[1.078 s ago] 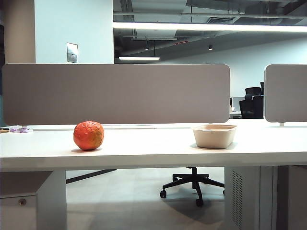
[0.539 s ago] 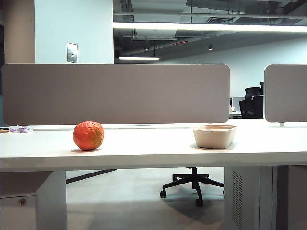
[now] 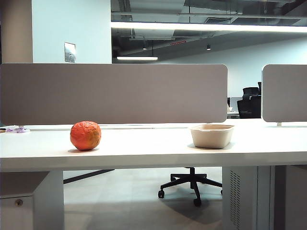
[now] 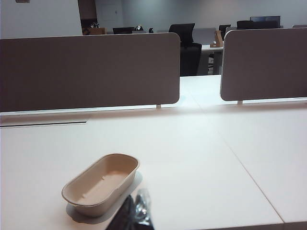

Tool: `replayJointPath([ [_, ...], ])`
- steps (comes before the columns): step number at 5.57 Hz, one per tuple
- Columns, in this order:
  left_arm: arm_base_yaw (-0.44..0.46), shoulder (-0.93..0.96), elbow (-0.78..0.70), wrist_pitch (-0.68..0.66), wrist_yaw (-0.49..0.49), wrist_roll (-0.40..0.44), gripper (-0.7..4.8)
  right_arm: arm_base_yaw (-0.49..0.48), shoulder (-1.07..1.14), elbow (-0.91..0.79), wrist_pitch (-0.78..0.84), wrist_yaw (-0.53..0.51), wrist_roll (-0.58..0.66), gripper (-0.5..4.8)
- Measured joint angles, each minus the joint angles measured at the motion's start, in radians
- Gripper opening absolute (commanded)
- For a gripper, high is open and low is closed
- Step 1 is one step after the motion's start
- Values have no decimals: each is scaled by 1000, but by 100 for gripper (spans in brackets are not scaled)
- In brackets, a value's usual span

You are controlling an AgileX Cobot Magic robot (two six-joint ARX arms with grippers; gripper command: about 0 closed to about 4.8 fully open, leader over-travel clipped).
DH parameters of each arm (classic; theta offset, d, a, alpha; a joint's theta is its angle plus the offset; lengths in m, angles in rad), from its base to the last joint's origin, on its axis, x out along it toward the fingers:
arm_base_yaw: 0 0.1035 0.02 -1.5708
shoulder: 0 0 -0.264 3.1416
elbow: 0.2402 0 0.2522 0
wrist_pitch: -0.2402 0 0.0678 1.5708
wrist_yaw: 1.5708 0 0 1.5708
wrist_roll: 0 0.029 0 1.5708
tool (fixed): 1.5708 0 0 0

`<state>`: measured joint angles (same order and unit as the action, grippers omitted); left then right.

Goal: Pick up the orange and place it into the paper lunchbox.

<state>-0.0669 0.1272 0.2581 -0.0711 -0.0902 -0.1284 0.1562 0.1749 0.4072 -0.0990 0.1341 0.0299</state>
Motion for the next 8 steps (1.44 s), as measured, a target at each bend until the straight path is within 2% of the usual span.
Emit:
replayJointPath([
  [2,0,193,121,36,0,0,-6,0,139,134,5,-4,-2,-5],
  [3,0,374,251,74,27,0,29,0,255,224,11,-76,-4,-5],
  [4,-44,1025,533,326,251,0,479,131,549,440,26,-219,-4,-5],
  [5,-59,1218,629,349,338,1,479,267,587,443,16,-243,-5,-5],
  [7,-63,1280,637,384,352,2,479,327,592,445,-63,-245,-5,-5],
  [8,-64,1328,637,417,358,3,479,380,592,444,-177,-241,-5,-5],
])
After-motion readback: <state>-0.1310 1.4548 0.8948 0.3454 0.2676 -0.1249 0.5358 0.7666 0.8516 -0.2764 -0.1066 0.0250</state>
